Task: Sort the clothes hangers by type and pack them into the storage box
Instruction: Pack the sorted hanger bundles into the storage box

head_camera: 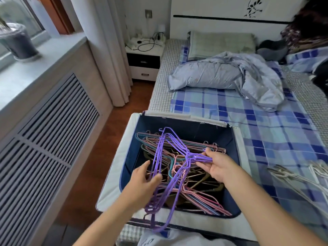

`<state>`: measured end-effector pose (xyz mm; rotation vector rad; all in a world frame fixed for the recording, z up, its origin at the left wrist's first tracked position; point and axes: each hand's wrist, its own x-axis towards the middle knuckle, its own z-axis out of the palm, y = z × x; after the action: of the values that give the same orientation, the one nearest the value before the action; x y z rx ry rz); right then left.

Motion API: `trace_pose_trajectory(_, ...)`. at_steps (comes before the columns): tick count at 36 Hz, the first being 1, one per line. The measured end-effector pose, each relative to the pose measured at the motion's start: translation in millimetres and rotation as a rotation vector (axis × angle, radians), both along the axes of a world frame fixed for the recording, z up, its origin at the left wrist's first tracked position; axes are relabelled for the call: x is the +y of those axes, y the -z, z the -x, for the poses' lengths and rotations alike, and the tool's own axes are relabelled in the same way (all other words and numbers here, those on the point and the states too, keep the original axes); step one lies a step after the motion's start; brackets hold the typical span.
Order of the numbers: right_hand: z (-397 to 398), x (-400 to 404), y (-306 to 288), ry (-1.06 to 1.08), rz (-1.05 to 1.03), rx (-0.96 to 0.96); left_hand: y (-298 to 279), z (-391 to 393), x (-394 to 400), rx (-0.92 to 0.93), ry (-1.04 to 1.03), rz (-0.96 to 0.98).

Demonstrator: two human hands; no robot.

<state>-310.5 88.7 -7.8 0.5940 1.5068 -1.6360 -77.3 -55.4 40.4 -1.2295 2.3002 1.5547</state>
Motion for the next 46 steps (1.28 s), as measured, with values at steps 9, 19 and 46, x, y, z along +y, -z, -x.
trace_pose_trajectory(9,9.0,-20.4,-13.1,-0.226,-0.031,-0.001,-8.9,9.7,-0.9,0.056,-0.453,-0.965)
trace_pose_trajectory(19,43.2,-69.1,-7.9,-0.258,-0.079,0.169,44.5,54.7,-24.5,-0.015,-0.208,-0.295)
trace_pose_trajectory(46,9.4,-69.8,74.6,-0.108,0.101,0.022,143.6,66.0,-34.4,-0.287,-0.394,-0.116)
